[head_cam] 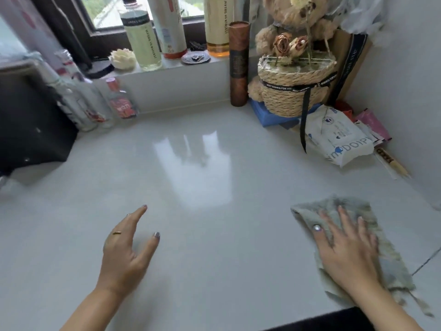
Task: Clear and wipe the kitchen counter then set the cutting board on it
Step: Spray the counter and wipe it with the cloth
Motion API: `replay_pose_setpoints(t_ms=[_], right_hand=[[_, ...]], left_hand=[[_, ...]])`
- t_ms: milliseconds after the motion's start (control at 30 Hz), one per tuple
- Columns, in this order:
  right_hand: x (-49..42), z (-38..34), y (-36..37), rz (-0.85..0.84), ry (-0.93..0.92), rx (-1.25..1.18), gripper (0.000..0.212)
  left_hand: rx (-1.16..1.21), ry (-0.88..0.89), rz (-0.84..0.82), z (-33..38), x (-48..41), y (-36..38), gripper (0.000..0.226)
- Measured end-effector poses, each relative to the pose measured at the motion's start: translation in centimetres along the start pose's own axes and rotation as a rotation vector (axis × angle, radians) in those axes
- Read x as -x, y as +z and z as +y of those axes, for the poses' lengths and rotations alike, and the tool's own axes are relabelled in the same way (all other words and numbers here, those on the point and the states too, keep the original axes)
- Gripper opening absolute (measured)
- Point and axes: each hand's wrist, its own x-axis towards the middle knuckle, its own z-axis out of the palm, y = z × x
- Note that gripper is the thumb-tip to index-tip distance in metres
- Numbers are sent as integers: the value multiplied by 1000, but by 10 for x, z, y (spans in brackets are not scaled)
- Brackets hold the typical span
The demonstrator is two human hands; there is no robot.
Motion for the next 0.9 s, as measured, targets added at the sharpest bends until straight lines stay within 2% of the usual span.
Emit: replay_pose_setpoints(t_ms=[67,100,167,200,233,300,367,400,467,567,733,833,900], right_hand=[[24,-45,15,1,-74,0,55],[40,-70,26,-6,-188,-28,58],[68,-111,46,-43,-428,-143,52],[73,-125,48,-67,-464,-262,46],[68,-132,43,-69,-438,-411,43],[42,-129,22,106,-278,-647,43],[2,-113,-4,277,-62,-637,46],[-18,-105,-13,289,32,-581,46],[-44,-106,-17,199,158,-454,47],[-36,-137,11,92,134,-257,48],[31,-200,55,-4,-127,-388,44],[40,-195,37,86,-137,-685,30],[24,-176,16,227,-62,-737,33]], left_hand=[[-59,-33,13,-17,10,-12,77],[-72,-61,20,-25,15,-17,76],[-68,-124,25,-36,25,-27,73],[-63,-127,31,-41,27,-33,74],[-54,-113,38,-46,29,-40,75],[-49,-91,57,-57,32,-56,77],[-55,-88,81,-70,34,-75,76],[-53,-93,94,-77,35,-84,76],[-33,-106,118,-91,37,-98,76],[-7,-127,120,-108,37,-105,76],[16,-127,48,-119,30,-99,79],[-6,-97,38,-120,25,-95,77],[-57,-89,43,-126,24,-97,76]])
